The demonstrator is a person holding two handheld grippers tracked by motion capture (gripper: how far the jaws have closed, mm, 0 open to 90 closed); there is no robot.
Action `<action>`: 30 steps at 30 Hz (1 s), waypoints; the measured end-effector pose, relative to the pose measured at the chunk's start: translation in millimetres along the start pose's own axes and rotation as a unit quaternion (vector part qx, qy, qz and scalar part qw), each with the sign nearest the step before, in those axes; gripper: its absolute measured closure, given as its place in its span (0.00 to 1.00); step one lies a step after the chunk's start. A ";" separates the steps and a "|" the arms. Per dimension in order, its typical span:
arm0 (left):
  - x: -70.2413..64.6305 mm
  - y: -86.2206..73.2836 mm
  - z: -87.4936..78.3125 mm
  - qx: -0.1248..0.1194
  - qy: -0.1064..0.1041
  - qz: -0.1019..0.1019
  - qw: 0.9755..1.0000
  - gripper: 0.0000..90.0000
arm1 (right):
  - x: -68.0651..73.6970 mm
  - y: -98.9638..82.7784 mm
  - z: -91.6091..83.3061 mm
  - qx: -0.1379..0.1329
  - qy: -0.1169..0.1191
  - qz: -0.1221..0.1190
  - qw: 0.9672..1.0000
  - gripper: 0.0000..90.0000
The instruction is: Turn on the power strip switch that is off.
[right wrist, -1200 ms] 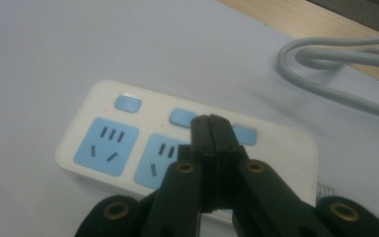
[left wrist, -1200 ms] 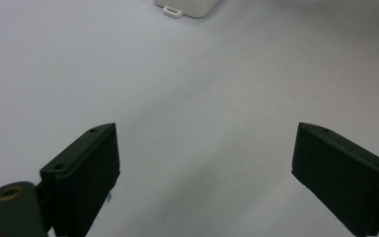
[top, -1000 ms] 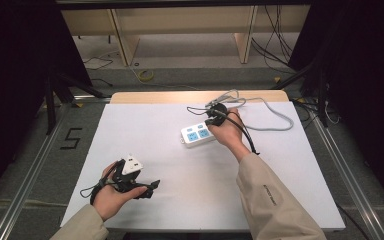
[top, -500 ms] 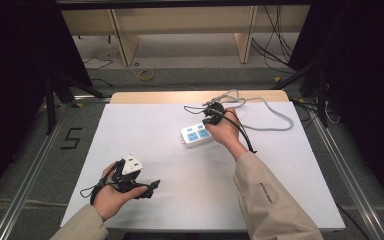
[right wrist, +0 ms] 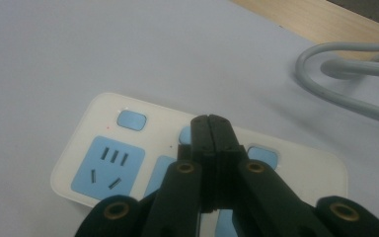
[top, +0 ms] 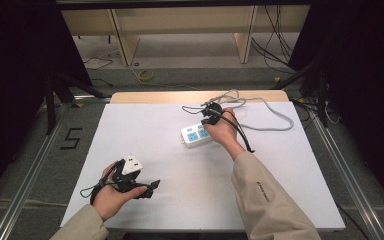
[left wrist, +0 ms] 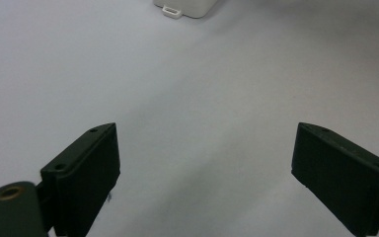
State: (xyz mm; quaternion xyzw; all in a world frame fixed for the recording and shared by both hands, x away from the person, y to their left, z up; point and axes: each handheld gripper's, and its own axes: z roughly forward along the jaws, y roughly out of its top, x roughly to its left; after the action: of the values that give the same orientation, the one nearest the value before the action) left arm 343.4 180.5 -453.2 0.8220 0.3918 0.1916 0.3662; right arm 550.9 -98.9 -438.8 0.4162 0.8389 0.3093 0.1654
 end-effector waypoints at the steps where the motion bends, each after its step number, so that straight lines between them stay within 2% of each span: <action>1: 0.1 0.0 -0.2 0.000 0.000 0.000 1.000 0.12 | -0.2 0.4 0.4 -0.001 0.000 0.000 1.000 1.00; 30: 0.3 -0.1 -0.2 0.001 -0.002 0.001 1.000 0.12 | 4.0 7.3 12.9 0.010 -0.001 -0.006 1.000 1.00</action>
State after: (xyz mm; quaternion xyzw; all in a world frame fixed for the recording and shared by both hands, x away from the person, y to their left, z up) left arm 343.4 180.9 -453.1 0.8232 0.3904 0.1900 0.3658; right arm 559.7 -87.4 -443.8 0.4134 0.8439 0.2998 0.1642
